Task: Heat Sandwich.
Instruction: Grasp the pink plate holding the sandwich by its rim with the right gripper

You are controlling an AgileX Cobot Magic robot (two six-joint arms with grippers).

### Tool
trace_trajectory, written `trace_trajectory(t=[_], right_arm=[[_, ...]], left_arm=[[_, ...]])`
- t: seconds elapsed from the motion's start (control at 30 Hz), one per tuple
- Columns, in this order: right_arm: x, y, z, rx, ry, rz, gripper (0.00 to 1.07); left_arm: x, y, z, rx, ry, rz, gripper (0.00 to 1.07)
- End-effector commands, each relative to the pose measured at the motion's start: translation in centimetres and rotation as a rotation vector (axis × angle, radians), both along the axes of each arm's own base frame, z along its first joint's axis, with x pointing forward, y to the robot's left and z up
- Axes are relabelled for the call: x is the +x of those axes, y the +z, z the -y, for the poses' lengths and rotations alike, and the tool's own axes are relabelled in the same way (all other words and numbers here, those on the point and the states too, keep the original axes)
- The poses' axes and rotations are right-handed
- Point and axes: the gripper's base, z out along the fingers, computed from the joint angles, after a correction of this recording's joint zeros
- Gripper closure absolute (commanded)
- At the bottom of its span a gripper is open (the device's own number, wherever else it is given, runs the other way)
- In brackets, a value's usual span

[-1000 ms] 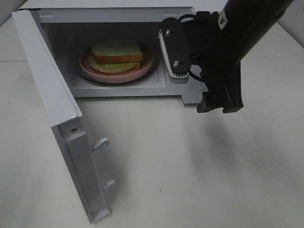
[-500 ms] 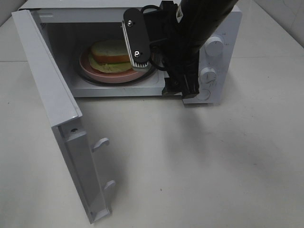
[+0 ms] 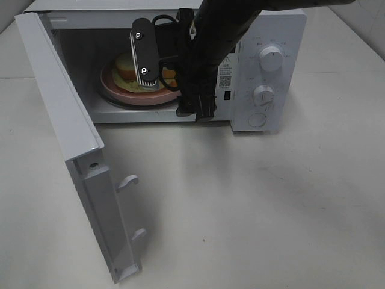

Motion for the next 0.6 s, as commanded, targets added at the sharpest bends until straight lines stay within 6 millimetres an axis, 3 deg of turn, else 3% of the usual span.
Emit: trace_trajectory(t=[0.03,0.17,0.6], right_arm=[[0.3,0.0,-0.5,0.021,-0.004,0.011,0.23],[1.5,-1.8,-1.5,0.016,-0.006,-0.008,0.24],[3.9,-4.2,-3.5,0.017,-0.006,-0.005,0.27]], left_arm=[[-0.2,0.0,0.1,-0.009,0.003,0.02,0.09],[-0.2,0.0,0.1,-0.009,0.003,0.02,0.09],[-0.2,0.0,0.1,-0.009,0.003,0.02,0.09]])
